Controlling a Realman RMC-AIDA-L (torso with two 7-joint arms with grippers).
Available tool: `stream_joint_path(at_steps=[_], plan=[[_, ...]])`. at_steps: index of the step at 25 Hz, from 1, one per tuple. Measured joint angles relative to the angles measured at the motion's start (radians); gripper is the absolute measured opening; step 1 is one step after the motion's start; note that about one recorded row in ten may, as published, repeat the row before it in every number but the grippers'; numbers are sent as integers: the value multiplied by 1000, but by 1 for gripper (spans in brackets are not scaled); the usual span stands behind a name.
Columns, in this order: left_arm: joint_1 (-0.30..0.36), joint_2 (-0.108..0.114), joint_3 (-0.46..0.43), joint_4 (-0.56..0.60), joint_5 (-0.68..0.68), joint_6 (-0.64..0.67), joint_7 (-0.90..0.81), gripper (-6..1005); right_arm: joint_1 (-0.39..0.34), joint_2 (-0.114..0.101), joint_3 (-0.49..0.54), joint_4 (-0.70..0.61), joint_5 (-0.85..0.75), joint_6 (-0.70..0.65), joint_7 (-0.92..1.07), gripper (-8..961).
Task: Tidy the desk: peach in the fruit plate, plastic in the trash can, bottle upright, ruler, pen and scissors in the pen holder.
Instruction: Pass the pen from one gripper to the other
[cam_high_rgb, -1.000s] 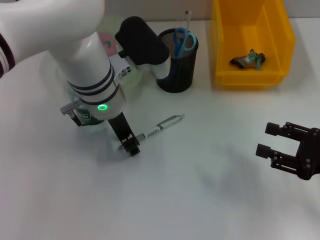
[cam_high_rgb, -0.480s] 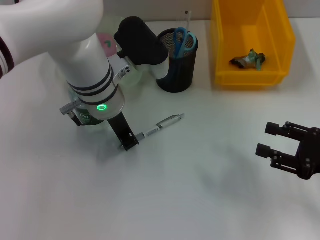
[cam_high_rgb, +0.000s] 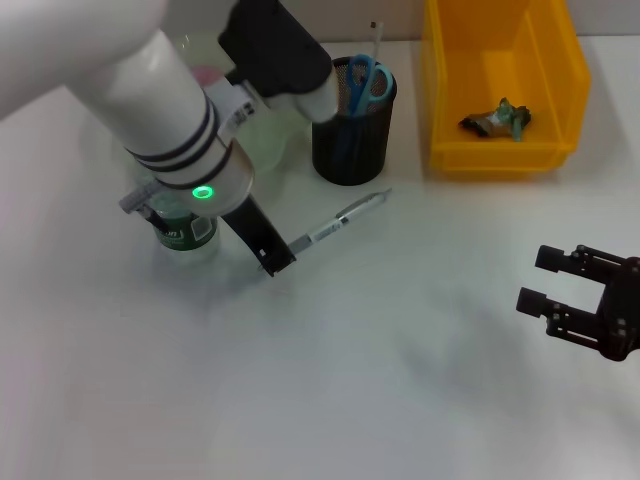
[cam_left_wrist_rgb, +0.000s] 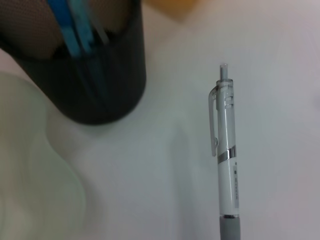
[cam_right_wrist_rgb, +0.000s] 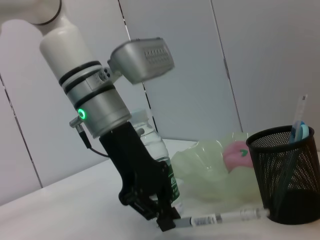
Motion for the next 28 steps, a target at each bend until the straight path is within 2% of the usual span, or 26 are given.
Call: stream_joint_path(at_steps=[1, 5, 6, 7, 9, 12, 15, 17, 24, 28], plan=[[35, 2, -45, 63, -4, 15, 22, 138, 0, 0, 0, 0, 2, -2, 0, 527], [35, 2, -45, 63, -4, 15, 22, 144, -2, 0, 25, 0, 6, -10, 2, 524], [82, 4, -145, 100, -101, 53, 123, 146, -2, 2, 51, 0, 7, -15, 5, 524], [103, 5, -194, 103, -149, 63, 180, 147, -2, 3, 77, 2, 7, -22, 9, 523], [103, 5, -194, 103, -149, 63, 180, 151, 0, 4, 154, 21, 7, -44, 19, 522], [143, 6, -262, 100, -230, 68, 301, 155, 6, -3, 256, 78, 8, -86, 28, 520], [159, 8, -280, 95, -281, 70, 373, 160, 13, -5, 326, 120, 8, -123, 46, 518], [166, 8, -286, 93, -306, 70, 409, 163, 24, 3, 362, 150, 8, -149, 78, 517], [167, 8, -289, 84, -406, 70, 534, 174, 56, 18, 375, 202, 10, -141, 113, 513], [155, 6, -289, 61, -468, 70, 590, 180, 67, 36, 371, 202, 9, -98, 67, 511]])
